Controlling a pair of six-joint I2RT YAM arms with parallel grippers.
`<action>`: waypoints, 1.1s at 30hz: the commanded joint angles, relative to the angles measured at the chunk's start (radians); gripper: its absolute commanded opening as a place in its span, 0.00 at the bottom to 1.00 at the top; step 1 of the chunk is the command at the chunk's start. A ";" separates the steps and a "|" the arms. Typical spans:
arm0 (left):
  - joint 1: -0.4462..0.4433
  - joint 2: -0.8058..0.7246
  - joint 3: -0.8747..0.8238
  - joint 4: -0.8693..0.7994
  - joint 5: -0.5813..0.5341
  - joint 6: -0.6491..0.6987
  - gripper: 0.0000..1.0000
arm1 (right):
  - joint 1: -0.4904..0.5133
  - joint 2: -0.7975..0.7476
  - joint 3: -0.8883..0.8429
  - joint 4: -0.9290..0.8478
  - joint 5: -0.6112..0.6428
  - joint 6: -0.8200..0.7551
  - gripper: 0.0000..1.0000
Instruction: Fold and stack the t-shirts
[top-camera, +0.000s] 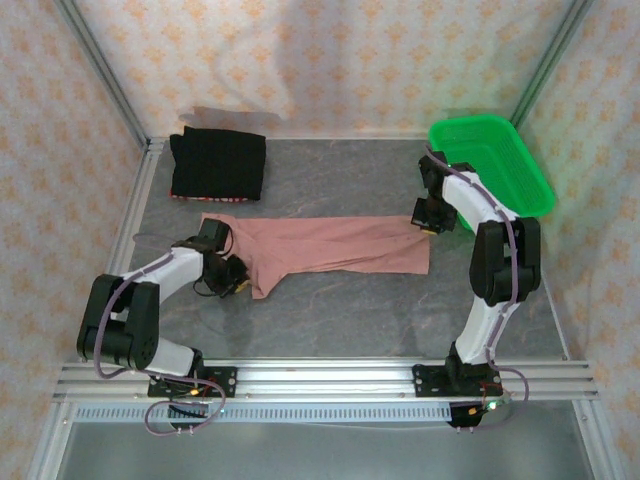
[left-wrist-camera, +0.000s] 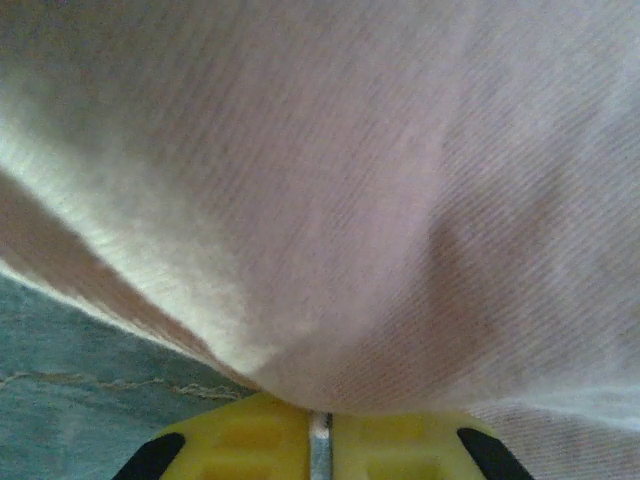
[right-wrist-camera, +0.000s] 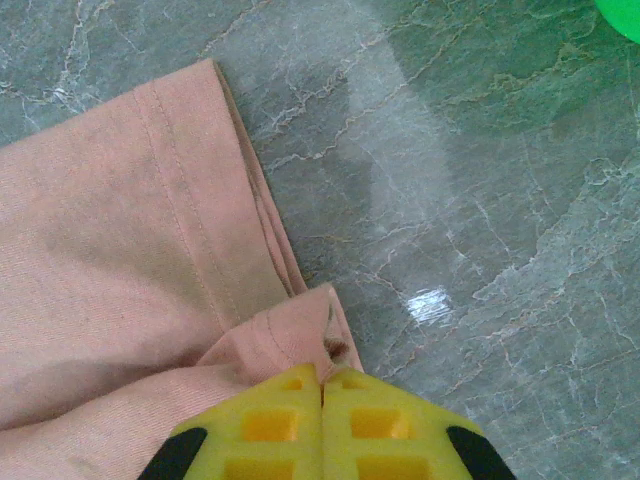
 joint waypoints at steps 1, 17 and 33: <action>-0.009 0.012 -0.010 -0.030 -0.045 0.013 0.08 | -0.010 -0.049 -0.013 -0.004 0.012 -0.013 0.00; 0.015 -0.443 0.134 -0.474 -0.084 0.088 0.00 | -0.019 -0.168 0.016 -0.079 0.011 -0.018 0.00; 0.147 -0.711 0.348 -0.780 -0.110 0.064 0.00 | -0.023 -0.539 -0.227 -0.199 -0.112 0.069 0.00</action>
